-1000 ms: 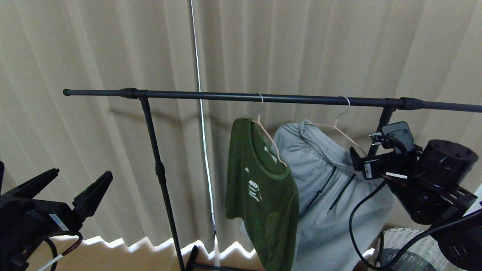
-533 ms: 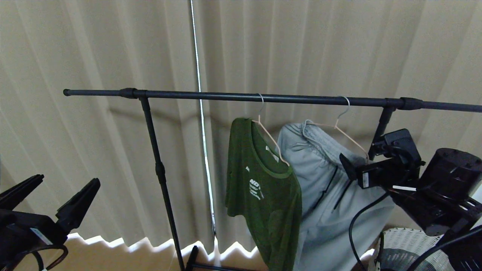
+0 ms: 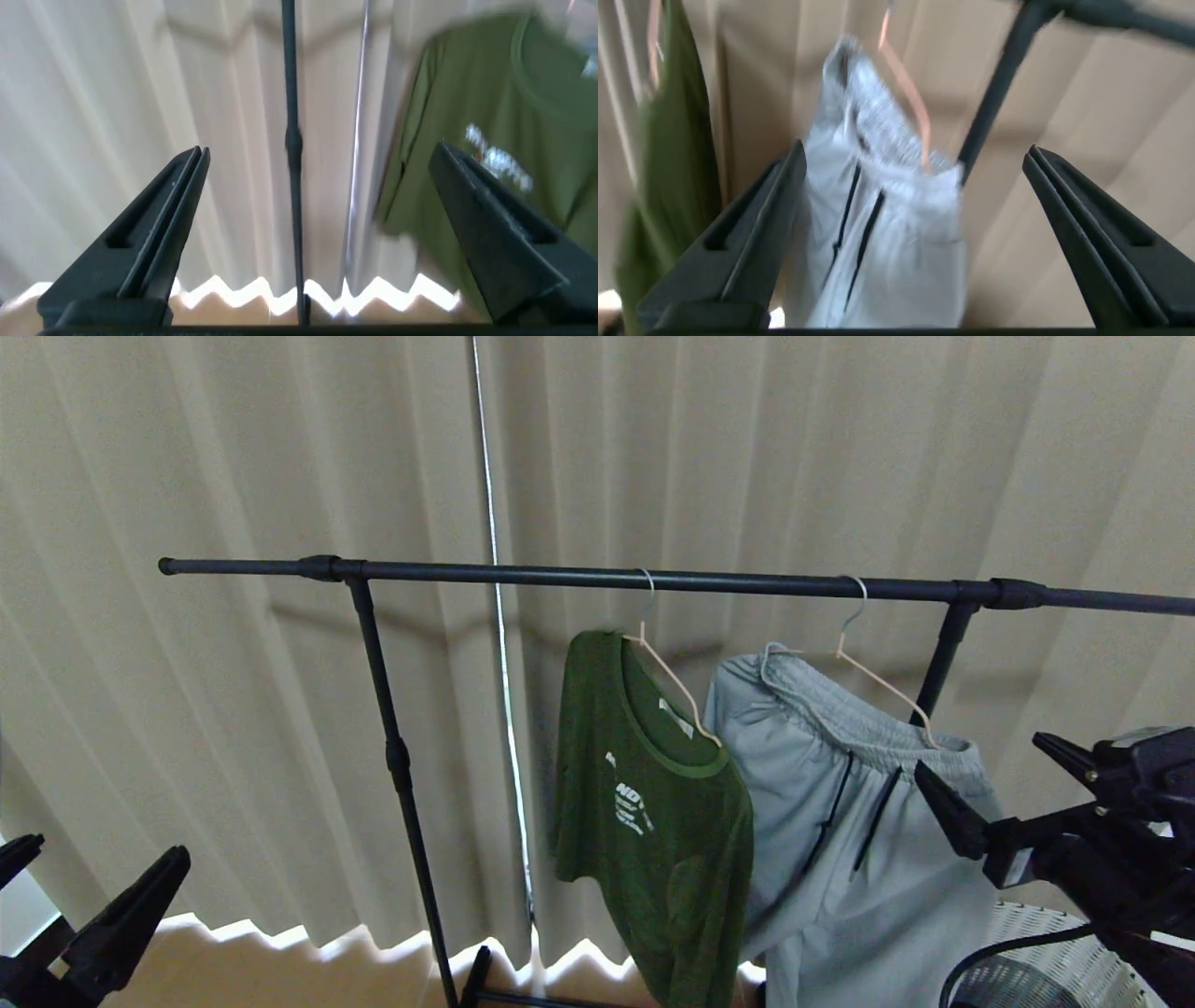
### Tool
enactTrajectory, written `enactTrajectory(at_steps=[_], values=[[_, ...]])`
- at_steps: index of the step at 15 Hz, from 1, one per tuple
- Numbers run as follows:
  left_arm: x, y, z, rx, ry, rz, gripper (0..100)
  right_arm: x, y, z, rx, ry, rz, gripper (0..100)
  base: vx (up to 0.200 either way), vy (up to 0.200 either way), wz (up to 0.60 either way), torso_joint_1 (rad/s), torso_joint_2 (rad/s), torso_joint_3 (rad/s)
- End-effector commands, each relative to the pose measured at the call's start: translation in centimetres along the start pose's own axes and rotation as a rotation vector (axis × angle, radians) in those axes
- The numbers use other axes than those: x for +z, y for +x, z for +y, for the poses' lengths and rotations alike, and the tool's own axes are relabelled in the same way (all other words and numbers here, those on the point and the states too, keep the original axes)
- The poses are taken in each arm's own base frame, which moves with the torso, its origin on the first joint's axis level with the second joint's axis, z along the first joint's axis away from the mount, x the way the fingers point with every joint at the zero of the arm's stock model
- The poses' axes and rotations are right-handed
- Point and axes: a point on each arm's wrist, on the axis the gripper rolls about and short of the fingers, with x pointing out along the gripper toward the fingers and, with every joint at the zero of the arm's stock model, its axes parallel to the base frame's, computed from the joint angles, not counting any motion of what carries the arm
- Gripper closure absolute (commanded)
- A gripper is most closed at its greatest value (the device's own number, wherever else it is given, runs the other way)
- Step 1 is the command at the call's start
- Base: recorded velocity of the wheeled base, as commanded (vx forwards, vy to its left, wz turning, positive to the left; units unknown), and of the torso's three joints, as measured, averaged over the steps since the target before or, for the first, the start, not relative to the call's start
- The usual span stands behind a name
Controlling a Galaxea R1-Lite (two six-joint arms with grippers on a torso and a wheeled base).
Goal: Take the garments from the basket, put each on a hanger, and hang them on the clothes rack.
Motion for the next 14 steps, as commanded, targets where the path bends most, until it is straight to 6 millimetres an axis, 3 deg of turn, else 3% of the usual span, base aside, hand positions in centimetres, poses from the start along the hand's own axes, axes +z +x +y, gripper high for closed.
enactTrajectory(at_steps=[1, 7, 14], values=[[1.1, -2.3, 0.5, 0.012, -0.017, -0.078, 0, 1.5, -1.6, -0.7, -0.021, 0.035, -0.093, 0, 0.000, 0.000, 0.00, 0.000, 0.00, 0.000], [0.6, -3.0, 1.2, 0.145, -0.014, -0.008, 0, 3.0, -2.9, -1.6, -0.058, 0.011, -0.174, 0, 0.000, 0.000, 0.00, 0.000, 0.00, 0.000], [0.9, -7.1, 1.5, 0.180, -0.007, 0.035, 0, 3.9, -4.1, -2.1, -0.053, 0.010, -0.160, 0, 0.000, 0.000, 0.00, 0.000, 0.00, 0.000]])
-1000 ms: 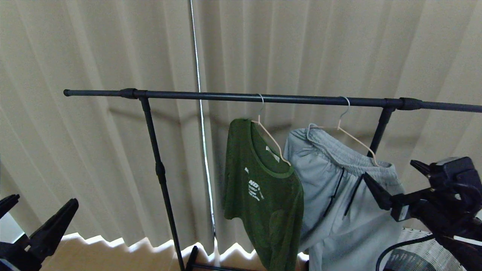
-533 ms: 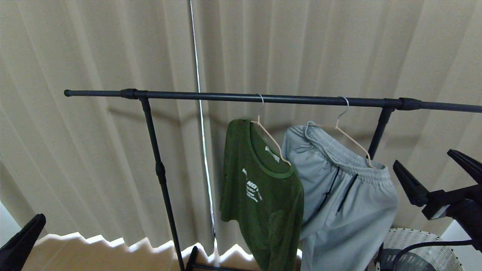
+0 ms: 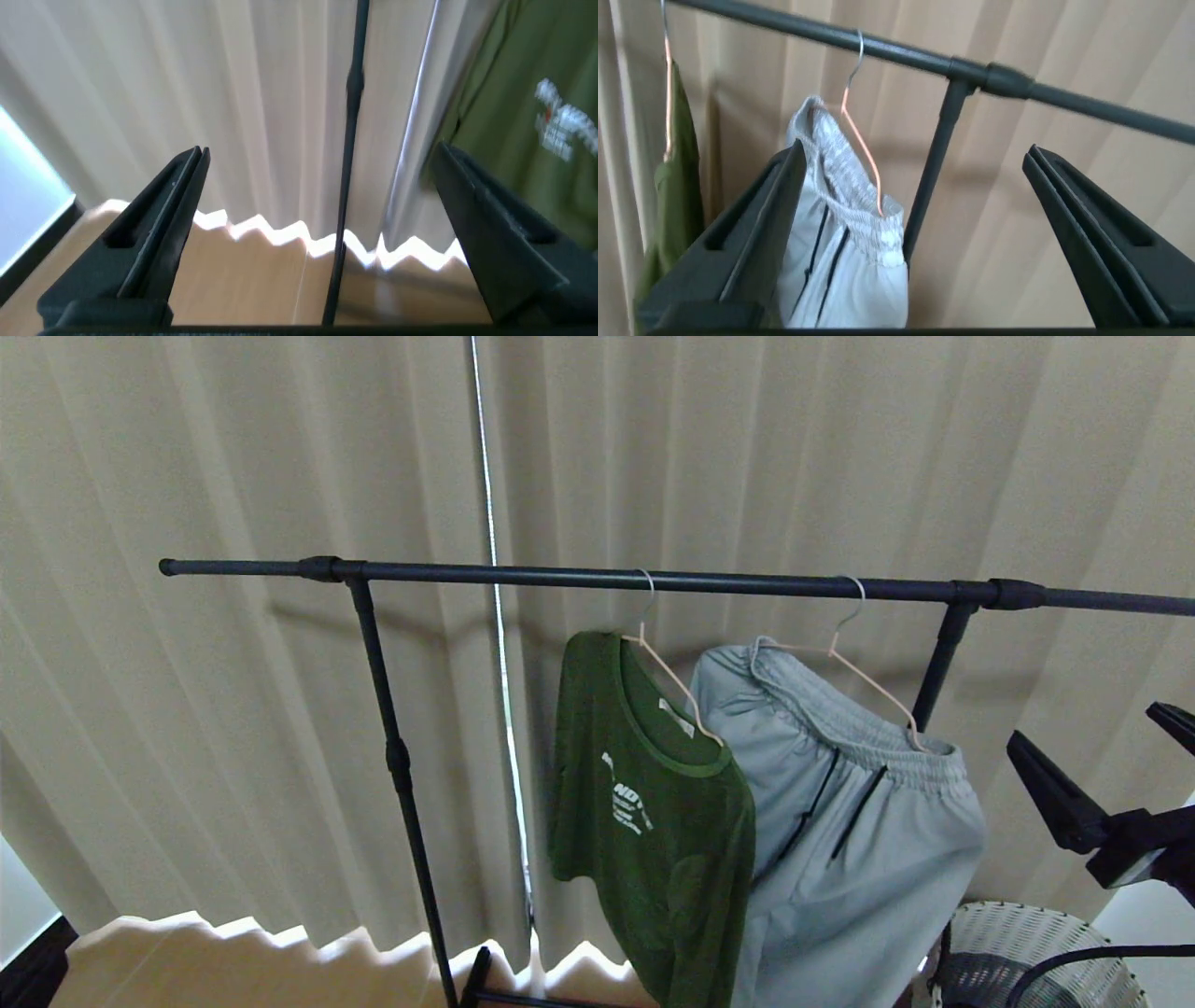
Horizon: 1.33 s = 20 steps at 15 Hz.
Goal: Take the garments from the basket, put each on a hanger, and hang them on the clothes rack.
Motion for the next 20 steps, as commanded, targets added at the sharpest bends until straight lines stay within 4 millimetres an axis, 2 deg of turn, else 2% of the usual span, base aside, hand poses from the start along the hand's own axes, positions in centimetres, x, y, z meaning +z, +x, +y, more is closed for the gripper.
enactTrajectory(at_steps=[1, 4, 7, 9, 12, 14, 20], values=[[0.7, -2.2, 0.5, 0.009, -0.018, -0.087, 0, 0.9, -0.6, -0.3, -0.013, 0.012, -0.046, 0, 0.000, 0.000, 0.00, 0.000, 0.00, 0.000], [-0.5, -3.4, 0.7, 0.017, -0.016, -0.076, 0, 1.4, -1.9, -0.9, -0.030, -0.012, -0.060, 0, 0.000, 0.000, 0.00, 0.000, 0.00, 0.000], [-2.6, -4.6, 0.6, 0.039, -0.018, -0.065, 0, 2.1, -4.5, -1.7, -0.009, -0.037, 0.030, 0, 0.000, 0.000, 0.00, 0.000, 0.00, 0.000], [-3.0, -4.9, 0.7, 0.037, -0.022, -0.080, 0, 2.1, -5.8, -2.1, 0.006, -0.051, 0.083, 0, 0.000, 0.000, 0.00, 0.000, 0.00, 0.000], [-3.5, -5.2, 0.7, 0.034, -0.028, -0.106, 0, 1.7, -9.1, -2.8, 0.034, -0.080, 0.193, 0, 0.000, 0.000, 0.00, 0.000, 0.00, 0.000], [-4.1, -5.2, 0.6, 0.036, -0.029, -0.111, 0, 1.6, -10.2, -3.0, 0.025, -0.082, 0.215, 0, 0.000, 0.000, 0.00, 0.000, 0.00, 0.000], [-6.0, -4.5, 0.3, 0.026, -0.023, -0.079, 0, -2.5, -15.1, -2.9, -0.249, -0.098, 0.314, 0, 0.000, 0.000, 0.00, 0.000, 0.00, 0.000]])
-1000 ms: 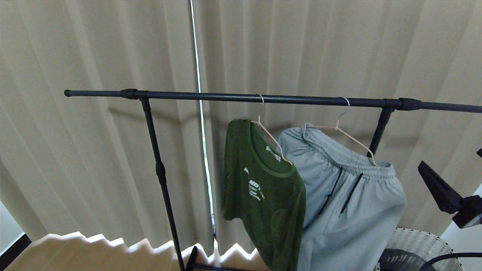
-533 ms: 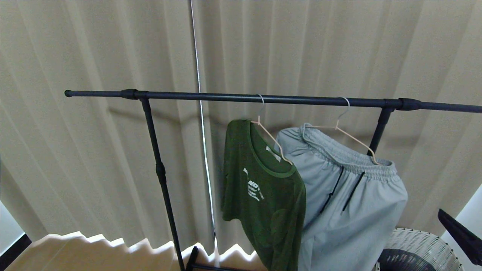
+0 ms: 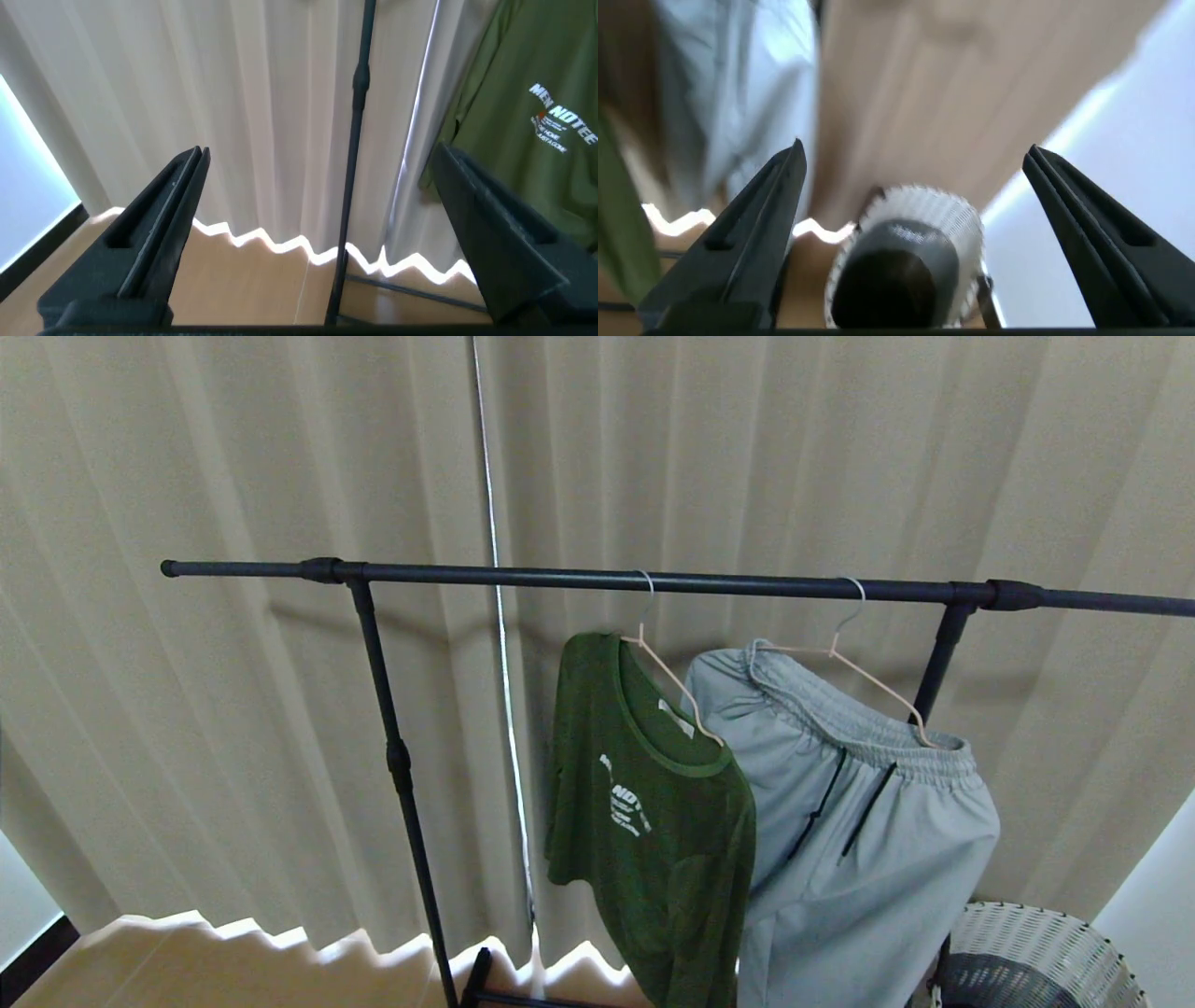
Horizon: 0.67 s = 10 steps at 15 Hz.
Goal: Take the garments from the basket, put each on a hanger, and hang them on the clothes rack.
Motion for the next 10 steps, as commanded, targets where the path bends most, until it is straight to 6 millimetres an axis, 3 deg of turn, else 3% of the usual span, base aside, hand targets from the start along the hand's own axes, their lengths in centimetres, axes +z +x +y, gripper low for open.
enactTrajectory(at_steps=[1, 2, 4, 10], values=[[-0.9, 0.3, -0.1, 0.000, 0.003, 0.021, 0, -2.1, -2.0, 0.2, -0.111, 0.029, -0.033, 0, 0.000, 0.000, 0.00, 0.000, 0.00, 0.000], [-1.8, 0.8, -0.3, 0.002, 0.008, 0.044, 0, -3.4, -2.8, 0.6, -0.117, 0.030, -0.026, 0, 0.000, 0.000, 0.00, 0.000, 0.00, 0.000], [-2.4, 1.3, -0.4, 0.003, -0.039, 0.011, 0, -4.7, -2.3, 1.0, -0.119, 0.082, -0.001, 0, 0.000, 0.000, 0.00, 0.000, 0.00, 0.000], [-2.9, 1.6, -0.6, -0.037, -0.105, -0.006, 0, -5.7, -1.4, 1.4, -0.137, 0.174, -0.067, 0, 0.000, 0.000, 0.00, 0.000, 0.00, 0.000]])
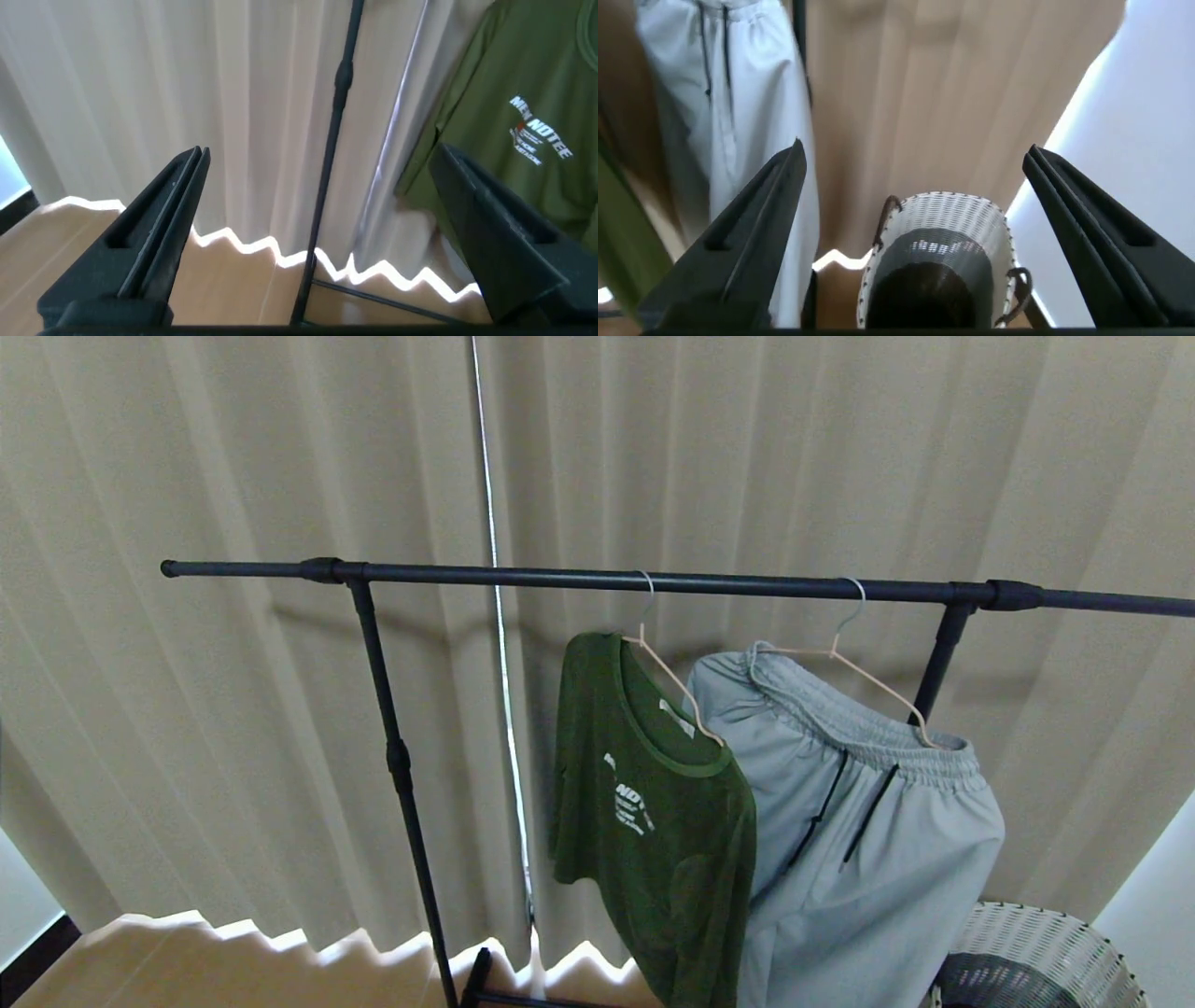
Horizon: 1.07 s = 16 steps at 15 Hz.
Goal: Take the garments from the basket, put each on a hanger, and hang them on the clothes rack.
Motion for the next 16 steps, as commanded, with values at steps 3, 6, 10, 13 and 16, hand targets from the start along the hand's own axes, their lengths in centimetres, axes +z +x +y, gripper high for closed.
enactTrajectory(at_steps=[3, 6, 10, 13, 16], values=[[-0.05, -0.02, -0.20, -0.089, 0.001, 0.008, 0, -0.31, 0.06, 0.15, 0.042, 0.010, 0.005, 0, 0.000, 0.000, 0.00, 0.000, 0.00, 0.000], [0.00, -0.05, -0.27, -0.121, 0.001, 0.009, 0, -0.38, 0.06, 0.24, 0.078, 0.045, 0.010, 0, 0.000, 0.000, 0.00, 0.000, 0.00, 0.000], [-0.01, -0.05, -0.28, -0.125, 0.007, 0.011, 0, -0.42, 0.01, 0.50, 0.216, 0.143, 0.012, 0, 0.000, 0.000, 0.00, 0.000, 0.00, 0.000], [-0.02, -0.04, -0.26, -0.119, 0.004, 0.009, 0, -0.42, 0.01, 0.50, 0.222, 0.143, 0.012, 0, 0.000, 0.000, 0.00, 0.000, 0.00, 0.000], [-0.05, -0.02, -0.26, -0.116, 0.003, 0.009, 0, -0.40, 0.01, 0.50, 0.220, 0.157, 0.012, 0, 0.000, 0.000, 0.00, 0.000, 0.00, 0.000]])
